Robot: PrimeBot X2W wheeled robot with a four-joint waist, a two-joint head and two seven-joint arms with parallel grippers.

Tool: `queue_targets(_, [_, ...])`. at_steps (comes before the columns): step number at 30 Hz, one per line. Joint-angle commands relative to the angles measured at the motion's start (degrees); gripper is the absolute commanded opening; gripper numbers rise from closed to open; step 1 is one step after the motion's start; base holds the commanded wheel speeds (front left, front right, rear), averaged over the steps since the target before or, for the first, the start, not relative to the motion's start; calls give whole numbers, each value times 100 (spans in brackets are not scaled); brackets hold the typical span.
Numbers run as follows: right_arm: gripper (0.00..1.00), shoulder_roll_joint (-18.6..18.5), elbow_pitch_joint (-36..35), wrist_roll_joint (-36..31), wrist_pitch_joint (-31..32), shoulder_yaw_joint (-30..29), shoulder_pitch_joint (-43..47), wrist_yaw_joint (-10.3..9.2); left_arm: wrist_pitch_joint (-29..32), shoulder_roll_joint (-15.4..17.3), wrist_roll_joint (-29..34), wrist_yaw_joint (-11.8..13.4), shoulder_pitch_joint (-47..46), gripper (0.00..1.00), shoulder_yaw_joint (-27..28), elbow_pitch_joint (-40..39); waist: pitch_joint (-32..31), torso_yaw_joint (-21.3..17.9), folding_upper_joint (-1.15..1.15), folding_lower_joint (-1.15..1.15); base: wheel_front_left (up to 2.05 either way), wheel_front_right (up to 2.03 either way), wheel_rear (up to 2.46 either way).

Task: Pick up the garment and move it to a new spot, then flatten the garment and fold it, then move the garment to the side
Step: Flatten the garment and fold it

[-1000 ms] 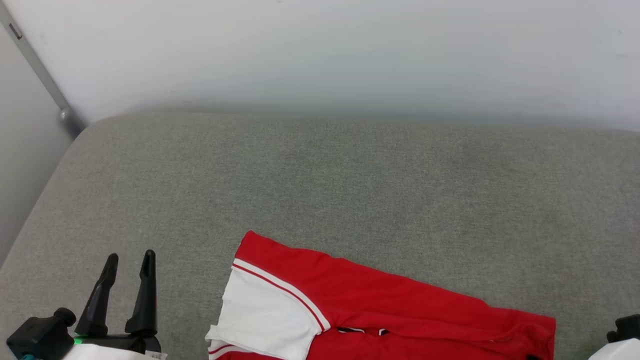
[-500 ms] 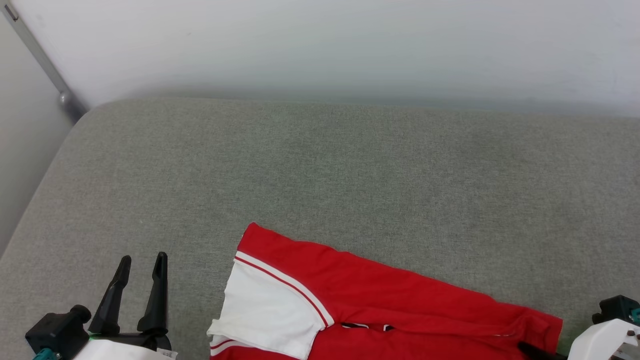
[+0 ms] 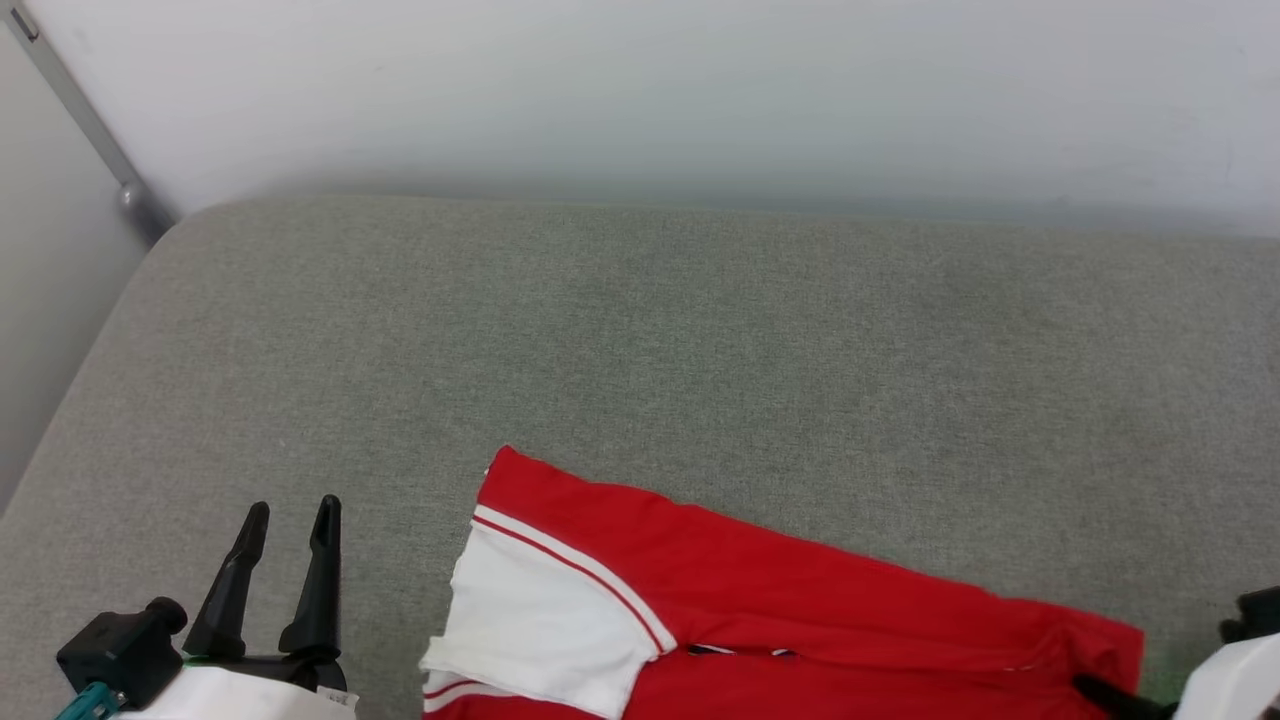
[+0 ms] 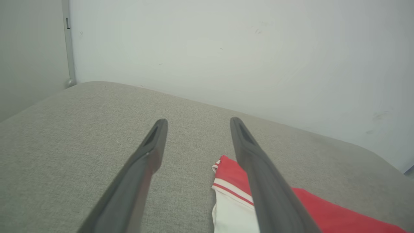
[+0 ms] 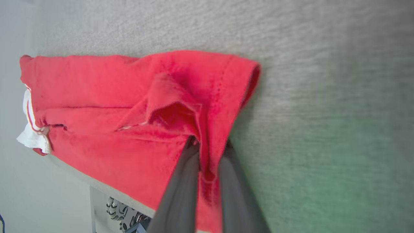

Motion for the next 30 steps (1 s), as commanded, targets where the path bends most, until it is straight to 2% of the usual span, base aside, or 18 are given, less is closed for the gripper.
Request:
queue_targets(1, [0, -216, 115, 31, -62, -170, 34, -20, -23, 12, 31, 1, -66, 100, -20, 18, -22, -14, 0, -1, 0, 0, 0])
queue_targets(10, [0, -977, 147, 43, -48, -1226, 164, -16, -23, -22, -79, 0, 38, 100, -38, 57, -96, -121, 0, -1, 0, 0, 0])
queue_targets(15, [0, -1111, -83, -202, 312, -1756, 220, -13, -23, -54, -142, 0, 94, 100, 14, 64, -137, -188, 0, -1, 0, 0, 0])
queue_targets(21, [0, -522, -1053, -89, 984, -2234, 218, -13, -23, -146, -189, 0, 144, 100, -12, 146, -213, -274, 0, -1, 0, 0, 0])
queue_targets(26, [0, 162, -2203, 113, 1891, -2147, 200, -13, -23, -164, -219, 0, 147, 100, -57, 197, -246, -299, 0, -1, 0, 0, 0])
queue_targets(30, [0, 699, -2884, 24, 2592, -1934, 16, -13, -23, -142, -265, 1, 132, 100, -66, 265, -268, -290, 0, -1, 0, 0, 0])
